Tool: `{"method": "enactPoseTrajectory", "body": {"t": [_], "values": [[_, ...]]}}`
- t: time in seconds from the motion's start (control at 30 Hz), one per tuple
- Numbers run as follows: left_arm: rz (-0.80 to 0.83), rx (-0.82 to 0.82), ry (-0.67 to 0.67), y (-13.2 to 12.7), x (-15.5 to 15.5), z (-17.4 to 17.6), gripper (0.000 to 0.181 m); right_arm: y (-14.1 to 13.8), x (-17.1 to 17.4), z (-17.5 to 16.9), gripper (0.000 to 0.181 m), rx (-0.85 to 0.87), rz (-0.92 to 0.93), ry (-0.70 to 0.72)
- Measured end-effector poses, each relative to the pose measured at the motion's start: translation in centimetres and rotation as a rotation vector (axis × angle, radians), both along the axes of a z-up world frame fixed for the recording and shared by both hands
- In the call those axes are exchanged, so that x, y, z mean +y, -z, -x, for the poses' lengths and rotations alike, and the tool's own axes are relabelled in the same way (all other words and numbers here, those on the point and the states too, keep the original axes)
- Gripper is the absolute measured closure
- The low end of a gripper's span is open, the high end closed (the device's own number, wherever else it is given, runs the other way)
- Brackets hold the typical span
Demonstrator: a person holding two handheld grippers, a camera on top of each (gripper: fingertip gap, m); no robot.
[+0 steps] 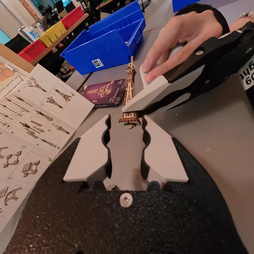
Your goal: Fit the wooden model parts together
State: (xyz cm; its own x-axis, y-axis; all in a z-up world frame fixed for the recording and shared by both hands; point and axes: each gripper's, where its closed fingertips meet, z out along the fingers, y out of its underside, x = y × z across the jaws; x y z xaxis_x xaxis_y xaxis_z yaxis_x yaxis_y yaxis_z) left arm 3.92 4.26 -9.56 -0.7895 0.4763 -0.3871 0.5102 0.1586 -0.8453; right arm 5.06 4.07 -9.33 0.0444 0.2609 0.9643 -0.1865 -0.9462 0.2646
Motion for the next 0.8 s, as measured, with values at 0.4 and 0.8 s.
{"method": "enactPoseTrajectory", "body": {"t": [0.4, 0.8], "values": [[0.059, 0.147, -0.102, -3.6, 1.6, -4.1, 0.154, -3.5, 0.4, 0.1, 0.14, -0.063, -0.042, -0.023], [0.158, 0.018, -0.101, -7.1, 5.3, -5.0, 0.154, -5.5, 6.3, -0.3, 0.15, 0.114, -2.24, -0.275]]}}
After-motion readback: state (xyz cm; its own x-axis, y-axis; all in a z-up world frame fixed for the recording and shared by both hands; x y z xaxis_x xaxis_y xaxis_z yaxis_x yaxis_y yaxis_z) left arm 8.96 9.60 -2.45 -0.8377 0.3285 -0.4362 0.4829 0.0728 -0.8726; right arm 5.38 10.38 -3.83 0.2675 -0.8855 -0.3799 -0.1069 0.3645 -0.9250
